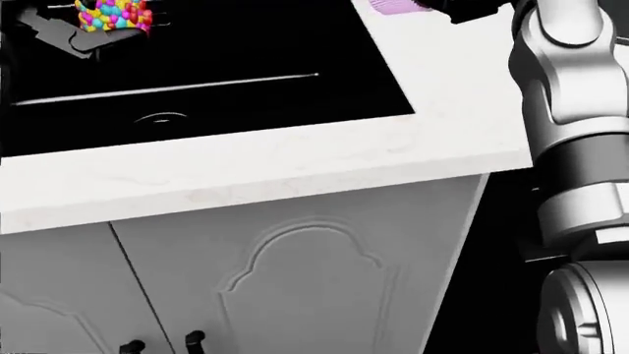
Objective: Move the dessert items from the plate to the tray.
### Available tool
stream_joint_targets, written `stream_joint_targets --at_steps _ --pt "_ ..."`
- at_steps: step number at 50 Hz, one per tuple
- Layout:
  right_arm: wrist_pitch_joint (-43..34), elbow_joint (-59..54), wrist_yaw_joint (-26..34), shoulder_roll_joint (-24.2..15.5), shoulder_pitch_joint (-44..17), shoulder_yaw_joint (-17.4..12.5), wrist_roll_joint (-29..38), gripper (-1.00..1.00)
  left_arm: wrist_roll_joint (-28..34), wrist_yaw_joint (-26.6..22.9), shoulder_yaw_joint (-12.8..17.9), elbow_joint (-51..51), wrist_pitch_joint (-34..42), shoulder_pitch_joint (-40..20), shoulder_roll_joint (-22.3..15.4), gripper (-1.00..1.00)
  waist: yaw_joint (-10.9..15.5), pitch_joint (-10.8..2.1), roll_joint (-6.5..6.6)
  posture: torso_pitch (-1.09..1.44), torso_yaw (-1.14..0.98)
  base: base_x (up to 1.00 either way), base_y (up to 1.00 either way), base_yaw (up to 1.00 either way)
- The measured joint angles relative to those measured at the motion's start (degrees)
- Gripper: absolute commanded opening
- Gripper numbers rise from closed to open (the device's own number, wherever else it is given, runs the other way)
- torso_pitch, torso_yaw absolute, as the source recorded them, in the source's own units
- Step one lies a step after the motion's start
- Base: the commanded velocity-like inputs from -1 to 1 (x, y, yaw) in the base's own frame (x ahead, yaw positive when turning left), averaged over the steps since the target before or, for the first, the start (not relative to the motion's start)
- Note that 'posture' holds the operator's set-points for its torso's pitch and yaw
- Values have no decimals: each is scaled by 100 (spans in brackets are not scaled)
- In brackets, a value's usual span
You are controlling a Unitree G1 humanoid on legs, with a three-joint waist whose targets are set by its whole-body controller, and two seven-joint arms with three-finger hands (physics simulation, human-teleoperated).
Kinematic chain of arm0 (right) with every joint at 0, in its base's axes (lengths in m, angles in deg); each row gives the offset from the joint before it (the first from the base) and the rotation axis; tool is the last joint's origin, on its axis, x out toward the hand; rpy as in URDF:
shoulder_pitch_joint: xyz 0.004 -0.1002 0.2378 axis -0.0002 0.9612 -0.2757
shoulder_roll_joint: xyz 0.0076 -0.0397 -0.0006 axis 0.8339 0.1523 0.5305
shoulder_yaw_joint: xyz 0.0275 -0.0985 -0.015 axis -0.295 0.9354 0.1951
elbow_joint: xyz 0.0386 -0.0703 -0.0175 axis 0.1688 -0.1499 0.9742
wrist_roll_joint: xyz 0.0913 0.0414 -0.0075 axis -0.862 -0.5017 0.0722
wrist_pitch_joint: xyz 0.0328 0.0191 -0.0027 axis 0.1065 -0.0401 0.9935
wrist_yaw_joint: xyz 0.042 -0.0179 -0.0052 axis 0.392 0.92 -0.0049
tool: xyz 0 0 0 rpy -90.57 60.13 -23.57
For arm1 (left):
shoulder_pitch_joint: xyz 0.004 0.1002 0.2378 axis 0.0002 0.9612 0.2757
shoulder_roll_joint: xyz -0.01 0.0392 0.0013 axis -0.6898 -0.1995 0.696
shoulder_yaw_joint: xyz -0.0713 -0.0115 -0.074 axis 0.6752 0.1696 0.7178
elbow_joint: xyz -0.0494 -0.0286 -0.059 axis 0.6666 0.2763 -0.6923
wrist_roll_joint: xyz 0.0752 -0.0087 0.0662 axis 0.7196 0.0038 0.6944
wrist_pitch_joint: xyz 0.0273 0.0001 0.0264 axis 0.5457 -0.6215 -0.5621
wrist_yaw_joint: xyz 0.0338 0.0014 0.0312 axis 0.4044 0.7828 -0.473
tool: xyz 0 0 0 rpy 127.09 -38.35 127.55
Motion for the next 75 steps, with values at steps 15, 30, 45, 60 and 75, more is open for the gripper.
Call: stream_joint_targets --at_steps 15,30,45,60,75 --pt "108 115 -81 -48 -97 -17 43 -100 -21 63 58 -339 -52 -61 -13 -100 -40 98 -317 0 0 3 -53 0" --pt "38 -91 -93 -3 -21 -37 -51 -100 0 1 -15 -214 -76 -76 12 -100 -25 -38 351 0 0 0 -18 0" --pt "99 13 -7 96 -77 64 -64 -100 4 46 91 -292 55 44 -81 -100 245 -130 -194 0 0 0 -48 0" --pt "55 -59 -47 19 17 5 -57 -100 4 13 25 -318 5 -6 -12 -100 179 -95 132 0 0 0 -47 0" --pt "32 -64 7 88 -9 52 -46 -100 20 43 79 -198 43 15 -76 -100 191 -121 57 0 0 0 -45 0"
